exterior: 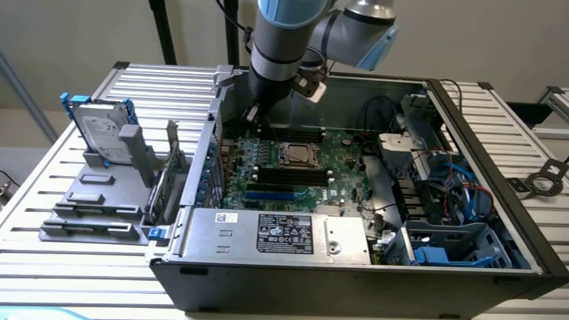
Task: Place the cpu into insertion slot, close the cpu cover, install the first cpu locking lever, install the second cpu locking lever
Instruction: 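Install the first cpu locking lever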
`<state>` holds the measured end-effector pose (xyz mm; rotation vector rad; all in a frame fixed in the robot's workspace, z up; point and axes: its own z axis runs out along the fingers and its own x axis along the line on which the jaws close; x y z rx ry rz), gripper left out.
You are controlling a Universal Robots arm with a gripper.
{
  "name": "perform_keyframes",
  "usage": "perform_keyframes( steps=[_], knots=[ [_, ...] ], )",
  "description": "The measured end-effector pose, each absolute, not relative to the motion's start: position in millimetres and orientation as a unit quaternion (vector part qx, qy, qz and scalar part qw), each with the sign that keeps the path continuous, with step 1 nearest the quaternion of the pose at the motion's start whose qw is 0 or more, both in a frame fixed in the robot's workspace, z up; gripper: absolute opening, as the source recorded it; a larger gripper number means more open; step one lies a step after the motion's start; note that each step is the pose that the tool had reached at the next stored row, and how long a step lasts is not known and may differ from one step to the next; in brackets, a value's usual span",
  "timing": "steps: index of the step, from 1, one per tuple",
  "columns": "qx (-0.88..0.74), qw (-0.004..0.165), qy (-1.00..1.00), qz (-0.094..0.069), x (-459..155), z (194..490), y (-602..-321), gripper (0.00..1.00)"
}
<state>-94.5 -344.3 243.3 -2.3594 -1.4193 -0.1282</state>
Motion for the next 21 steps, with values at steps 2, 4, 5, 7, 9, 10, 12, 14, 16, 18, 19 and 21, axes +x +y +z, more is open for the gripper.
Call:
perform_keyframes(
  steps=[2,4,5,7,9,10,12,14,16,18,19,21],
  knots=[
    [-0.840,0.194,-0.505,-0.047,-89.8,243.3,-344.1,0.11],
    [-0.839,0.196,-0.505,-0.048,-82.6,243.4,-344.0,0.11],
    [-0.839,0.197,-0.505,-0.049,-78.4,243.3,-343.9,0.11],
    [-0.838,0.200,-0.505,-0.051,-69.5,243.3,-343.8,0.11],
    [-0.838,0.203,-0.505,-0.052,-60.4,243.2,-343.8,0.11],
    [-0.837,0.203,-0.505,-0.053,-56.1,243.3,-343.8,0.11],
    [-0.837,0.204,-0.504,-0.053,-46.8,243.3,-343.9,0.11],
    [-0.838,0.204,-0.504,-0.053,-42.7,242.0,-343.9,0.11],
    [-0.838,0.203,-0.503,-0.054,-42.9,238.6,-343.9,0.11],
    [-0.839,0.202,-0.503,-0.053,-43.4,235.0,-343.9,0.11],
    [-0.839,0.202,-0.502,-0.053,-43.6,233.2,-343.9,0.11],
    [-0.839,0.200,-0.502,-0.052,-43.6,229.7,-343.9,0.11]
  ],
)
